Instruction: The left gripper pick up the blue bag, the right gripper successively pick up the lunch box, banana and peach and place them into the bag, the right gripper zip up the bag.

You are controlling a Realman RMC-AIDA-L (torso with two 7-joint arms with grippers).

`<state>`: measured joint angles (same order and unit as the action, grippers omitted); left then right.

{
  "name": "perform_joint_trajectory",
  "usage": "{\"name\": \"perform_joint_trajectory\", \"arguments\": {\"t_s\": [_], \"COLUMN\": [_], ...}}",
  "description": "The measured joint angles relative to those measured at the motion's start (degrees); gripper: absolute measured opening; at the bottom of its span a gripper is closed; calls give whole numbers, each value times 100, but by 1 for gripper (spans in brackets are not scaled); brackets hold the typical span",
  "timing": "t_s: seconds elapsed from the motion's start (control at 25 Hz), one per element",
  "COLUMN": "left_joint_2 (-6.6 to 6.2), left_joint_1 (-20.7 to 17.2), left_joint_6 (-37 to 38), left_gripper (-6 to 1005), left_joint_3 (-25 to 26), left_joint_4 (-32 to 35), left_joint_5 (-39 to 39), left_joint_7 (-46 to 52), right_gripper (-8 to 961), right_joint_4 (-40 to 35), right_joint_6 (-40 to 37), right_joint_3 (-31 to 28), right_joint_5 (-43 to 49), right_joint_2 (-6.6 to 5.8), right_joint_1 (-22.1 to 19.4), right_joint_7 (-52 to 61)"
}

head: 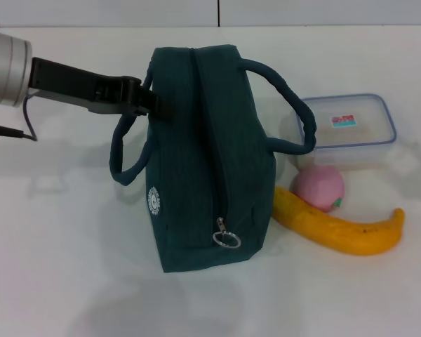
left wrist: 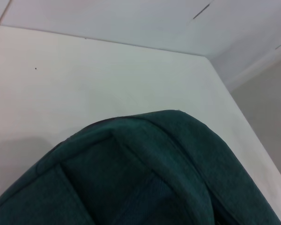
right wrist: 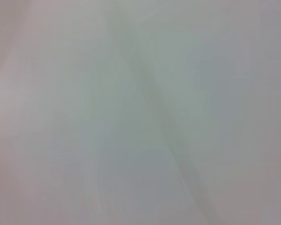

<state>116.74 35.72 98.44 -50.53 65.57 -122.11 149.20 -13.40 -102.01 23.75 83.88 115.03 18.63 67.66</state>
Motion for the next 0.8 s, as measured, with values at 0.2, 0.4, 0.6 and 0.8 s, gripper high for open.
{"name": "perform_joint_trajectory", "arguments": {"t_s": [0.2,0.4,0.6,0.8], "left_joint_2": [33,53,69,69], "left_joint_1": [-22,-21,-21,-24], "left_joint_6": [-43,-52,-53,-59], "left_gripper": [60,60,61,61], "left_joint_3": [-2,-1,-7,-1], "left_joint_4": [-3,-41,-63,-71], "left_joint_5": [21,29,32,32], "left_joint_7": [-21,-106,-213,-297], "right_gripper": [744,739,734,730], "right_joint_4": [602,1094,1501,1614], "right_joint_6": [688,1373,1957,2474], "right_joint_3": [-212,-224,-228,-233], "right_joint_5": [-479,-515,-519,-514], "right_joint_2": [20,36,80,83], "right_joint_1": [71,278,477,546], "right_joint_7": [391,993,1282,1438]}}
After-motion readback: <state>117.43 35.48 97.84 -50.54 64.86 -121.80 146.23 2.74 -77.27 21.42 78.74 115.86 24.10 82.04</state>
